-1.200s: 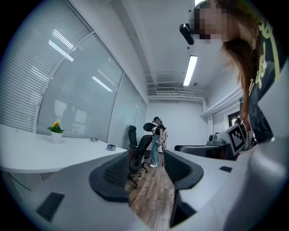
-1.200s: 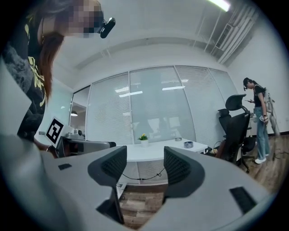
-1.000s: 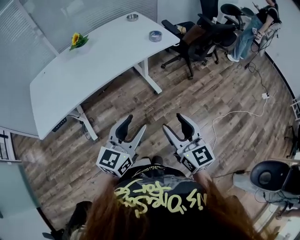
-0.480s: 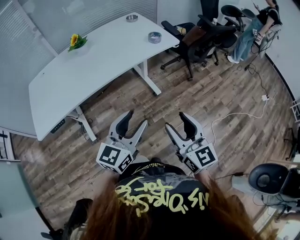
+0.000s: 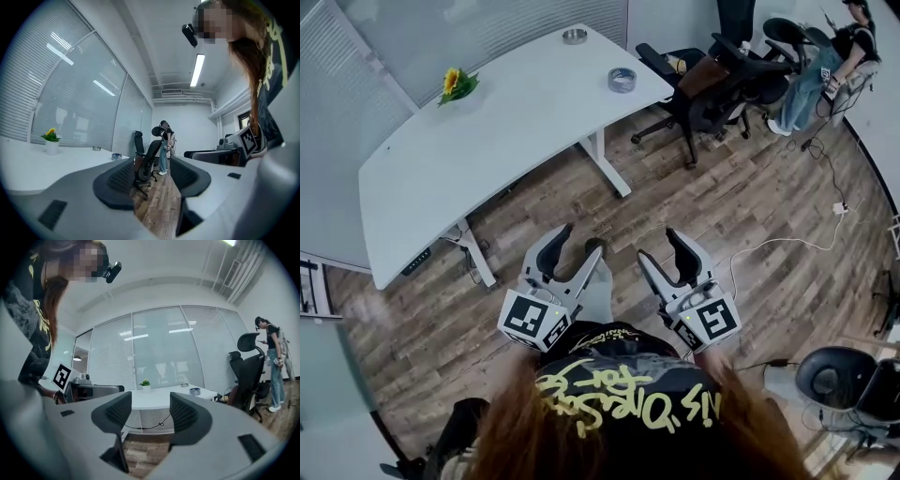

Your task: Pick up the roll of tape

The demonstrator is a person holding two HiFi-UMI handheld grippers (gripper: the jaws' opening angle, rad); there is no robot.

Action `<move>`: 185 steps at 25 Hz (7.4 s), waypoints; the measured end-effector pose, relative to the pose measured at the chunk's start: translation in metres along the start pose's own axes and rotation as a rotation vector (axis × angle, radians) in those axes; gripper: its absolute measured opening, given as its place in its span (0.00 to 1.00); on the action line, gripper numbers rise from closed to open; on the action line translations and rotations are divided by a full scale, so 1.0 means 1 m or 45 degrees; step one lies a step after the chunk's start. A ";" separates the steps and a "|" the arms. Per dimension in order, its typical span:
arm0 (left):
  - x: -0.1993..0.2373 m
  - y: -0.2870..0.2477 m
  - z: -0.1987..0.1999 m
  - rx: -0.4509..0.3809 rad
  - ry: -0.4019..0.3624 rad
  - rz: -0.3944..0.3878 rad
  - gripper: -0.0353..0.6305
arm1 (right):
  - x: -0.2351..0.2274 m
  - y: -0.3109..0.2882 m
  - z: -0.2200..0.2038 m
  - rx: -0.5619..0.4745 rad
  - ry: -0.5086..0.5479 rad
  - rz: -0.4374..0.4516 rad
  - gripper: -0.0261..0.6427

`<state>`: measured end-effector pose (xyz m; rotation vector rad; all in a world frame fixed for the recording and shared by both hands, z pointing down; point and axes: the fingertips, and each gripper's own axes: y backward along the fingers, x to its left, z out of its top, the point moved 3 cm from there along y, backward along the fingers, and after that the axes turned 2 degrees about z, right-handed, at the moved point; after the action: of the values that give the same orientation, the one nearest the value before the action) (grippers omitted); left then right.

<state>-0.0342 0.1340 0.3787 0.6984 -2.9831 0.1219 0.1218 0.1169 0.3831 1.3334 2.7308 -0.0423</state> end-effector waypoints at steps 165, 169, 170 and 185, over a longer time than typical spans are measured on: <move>0.297 -0.387 0.081 0.561 -0.429 -0.072 0.57 | -0.268 -0.450 0.064 0.199 0.405 0.917 0.51; 0.294 -0.381 0.092 0.542 -0.442 -0.071 0.57 | -0.263 -0.447 0.075 0.155 0.360 0.925 0.51; 0.293 -0.380 0.095 0.539 -0.447 -0.070 0.57 | -0.263 -0.446 0.077 0.152 0.359 0.924 0.51; 0.273 -0.367 0.128 0.452 -0.476 -0.085 0.56 | -0.255 -0.427 0.109 0.093 0.348 0.908 0.51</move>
<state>-0.1216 -0.3263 0.2983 0.9493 -3.3241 0.5910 -0.0503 -0.3535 0.2922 2.3973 2.2766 0.1035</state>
